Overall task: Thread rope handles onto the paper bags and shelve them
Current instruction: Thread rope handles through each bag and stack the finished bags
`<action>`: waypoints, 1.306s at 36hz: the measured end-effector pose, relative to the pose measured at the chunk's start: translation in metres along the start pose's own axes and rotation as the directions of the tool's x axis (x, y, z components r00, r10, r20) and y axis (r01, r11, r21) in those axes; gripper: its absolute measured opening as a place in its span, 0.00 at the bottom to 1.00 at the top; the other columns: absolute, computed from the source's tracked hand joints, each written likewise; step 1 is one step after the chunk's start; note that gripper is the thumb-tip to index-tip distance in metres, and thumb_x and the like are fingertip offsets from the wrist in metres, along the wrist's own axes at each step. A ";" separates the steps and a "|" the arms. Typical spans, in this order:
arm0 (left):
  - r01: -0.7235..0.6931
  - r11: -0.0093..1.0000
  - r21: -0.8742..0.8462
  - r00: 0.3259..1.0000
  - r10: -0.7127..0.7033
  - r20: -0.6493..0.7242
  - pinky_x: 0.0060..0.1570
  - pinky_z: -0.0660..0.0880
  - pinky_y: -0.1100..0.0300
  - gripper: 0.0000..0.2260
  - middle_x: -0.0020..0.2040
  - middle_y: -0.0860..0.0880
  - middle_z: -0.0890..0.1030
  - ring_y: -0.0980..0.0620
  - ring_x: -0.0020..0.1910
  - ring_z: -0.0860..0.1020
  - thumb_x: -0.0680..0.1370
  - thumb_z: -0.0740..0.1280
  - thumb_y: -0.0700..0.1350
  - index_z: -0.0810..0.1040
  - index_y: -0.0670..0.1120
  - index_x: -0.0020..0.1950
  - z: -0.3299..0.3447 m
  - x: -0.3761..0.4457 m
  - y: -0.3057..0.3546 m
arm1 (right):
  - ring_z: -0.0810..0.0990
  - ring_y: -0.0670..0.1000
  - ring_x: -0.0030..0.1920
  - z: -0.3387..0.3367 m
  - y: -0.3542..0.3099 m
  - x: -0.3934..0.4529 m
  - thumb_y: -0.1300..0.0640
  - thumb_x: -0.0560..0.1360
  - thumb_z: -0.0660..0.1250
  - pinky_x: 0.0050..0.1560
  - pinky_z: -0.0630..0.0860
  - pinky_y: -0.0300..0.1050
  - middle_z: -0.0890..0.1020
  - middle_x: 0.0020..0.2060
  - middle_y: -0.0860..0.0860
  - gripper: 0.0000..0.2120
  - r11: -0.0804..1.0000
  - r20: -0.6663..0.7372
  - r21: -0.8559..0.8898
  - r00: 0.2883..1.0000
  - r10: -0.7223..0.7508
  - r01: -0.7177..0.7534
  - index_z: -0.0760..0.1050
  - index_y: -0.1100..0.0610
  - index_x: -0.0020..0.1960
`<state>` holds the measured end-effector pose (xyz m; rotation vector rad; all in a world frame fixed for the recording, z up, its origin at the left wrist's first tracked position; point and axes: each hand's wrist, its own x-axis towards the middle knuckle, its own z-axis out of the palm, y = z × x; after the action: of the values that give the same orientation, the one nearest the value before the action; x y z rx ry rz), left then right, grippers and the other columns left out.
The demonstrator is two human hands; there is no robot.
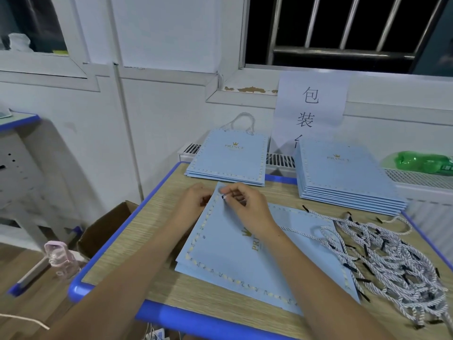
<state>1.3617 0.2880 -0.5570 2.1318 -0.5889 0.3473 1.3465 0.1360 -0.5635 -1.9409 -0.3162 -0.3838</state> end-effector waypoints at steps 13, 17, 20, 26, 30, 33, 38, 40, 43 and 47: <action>0.175 0.982 0.065 0.984 -0.176 0.004 0.38 0.64 0.66 0.13 0.36 0.50 0.71 0.52 0.39 0.68 0.76 0.64 0.33 0.71 0.47 0.34 0.002 0.009 -0.005 | 0.73 0.40 0.39 -0.011 0.004 -0.001 0.59 0.75 0.66 0.42 0.69 0.30 0.75 0.40 0.41 0.04 0.945 0.049 -0.320 0.998 -0.051 0.064 0.76 0.51 0.43; 0.274 0.926 -0.259 0.962 -0.270 0.052 0.32 0.66 0.63 0.11 0.33 0.44 0.74 0.54 0.31 0.70 0.77 0.65 0.37 0.75 0.30 0.39 0.000 0.001 -0.001 | 0.71 0.39 0.40 -0.008 0.002 -0.002 0.59 0.77 0.65 0.41 0.67 0.29 0.71 0.39 0.39 0.03 0.925 0.078 -0.369 0.994 -0.070 0.094 0.74 0.52 0.44; 0.384 0.829 -0.407 0.923 -0.357 0.144 0.32 0.67 0.65 0.14 0.32 0.50 0.79 0.57 0.29 0.74 0.79 0.62 0.42 0.81 0.38 0.38 -0.004 0.002 0.004 | 0.71 0.38 0.40 -0.008 0.002 -0.002 0.59 0.77 0.64 0.41 0.66 0.27 0.70 0.39 0.37 0.03 0.925 0.075 -0.369 0.995 -0.065 0.088 0.74 0.53 0.45; 0.420 0.816 -0.397 0.905 -0.345 0.247 0.34 0.72 0.67 0.11 0.34 0.53 0.83 0.59 0.33 0.81 0.79 0.64 0.45 0.82 0.46 0.39 -0.005 0.000 0.007 | 0.71 0.43 0.42 -0.008 0.004 -0.001 0.58 0.78 0.63 0.45 0.68 0.33 0.70 0.40 0.39 0.04 0.924 0.094 -0.377 0.995 -0.035 0.068 0.75 0.55 0.47; 0.380 0.858 -0.345 0.923 -0.331 0.194 0.35 0.68 0.66 0.15 0.28 0.49 0.75 0.53 0.30 0.74 0.77 0.64 0.36 0.73 0.37 0.30 -0.005 0.001 0.004 | 0.76 0.46 0.41 -0.012 -0.002 -0.001 0.56 0.80 0.61 0.46 0.73 0.45 0.78 0.40 0.44 0.07 0.979 -0.028 -0.194 0.998 0.051 -0.056 0.73 0.50 0.43; 0.324 0.898 -0.298 0.945 -0.288 0.157 0.38 0.64 0.58 0.12 0.34 0.43 0.70 0.49 0.33 0.69 0.77 0.65 0.38 0.71 0.33 0.36 -0.001 0.001 -0.001 | 0.76 0.45 0.39 -0.016 -0.007 -0.001 0.56 0.80 0.60 0.46 0.75 0.49 0.78 0.36 0.43 0.08 0.984 -0.042 -0.165 0.998 0.056 -0.062 0.71 0.49 0.42; 0.292 0.928 -0.232 0.956 -0.274 0.106 0.32 0.60 0.61 0.13 0.30 0.48 0.66 0.54 0.29 0.63 0.78 0.64 0.37 0.68 0.41 0.33 0.005 0.001 -0.005 | 0.70 0.48 0.33 -0.033 -0.016 -0.002 0.56 0.78 0.61 0.36 0.68 0.47 0.72 0.30 0.45 0.01 0.886 0.151 -0.463 0.984 0.095 -0.014 0.71 0.52 0.49; 0.305 0.916 -0.261 0.952 -0.292 0.086 0.34 0.61 0.60 0.14 0.30 0.48 0.66 0.52 0.30 0.64 0.77 0.64 0.36 0.69 0.42 0.32 0.005 0.001 -0.010 | 0.70 0.48 0.37 -0.050 -0.021 -0.002 0.59 0.75 0.62 0.34 0.64 0.43 0.71 0.32 0.45 0.09 0.827 0.151 -0.559 0.974 0.169 -0.057 0.71 0.50 0.54; 0.331 0.894 -0.303 0.941 -0.336 0.037 0.33 0.60 0.64 0.17 0.26 0.54 0.65 0.55 0.28 0.64 0.77 0.64 0.35 0.64 0.43 0.30 0.002 0.004 -0.016 | 0.75 0.53 0.45 -0.081 -0.024 -0.003 0.60 0.75 0.62 0.41 0.69 0.44 0.76 0.41 0.49 0.14 0.709 -0.010 -0.687 0.977 0.213 -0.162 0.74 0.49 0.59; 0.336 0.890 -0.308 0.937 -0.347 0.020 0.27 0.55 0.66 0.21 0.20 0.57 0.61 0.59 0.21 0.61 0.77 0.63 0.33 0.60 0.46 0.28 0.000 0.005 -0.016 | 0.78 0.61 0.47 -0.123 -0.014 -0.007 0.53 0.78 0.60 0.41 0.71 0.46 0.80 0.42 0.58 0.12 0.653 -0.271 -0.696 0.951 0.146 -0.299 0.80 0.57 0.47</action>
<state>1.3744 0.2946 -0.5658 1.8753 -0.2173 0.0875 1.3197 0.0282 -0.5093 -2.6710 0.2695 -0.5908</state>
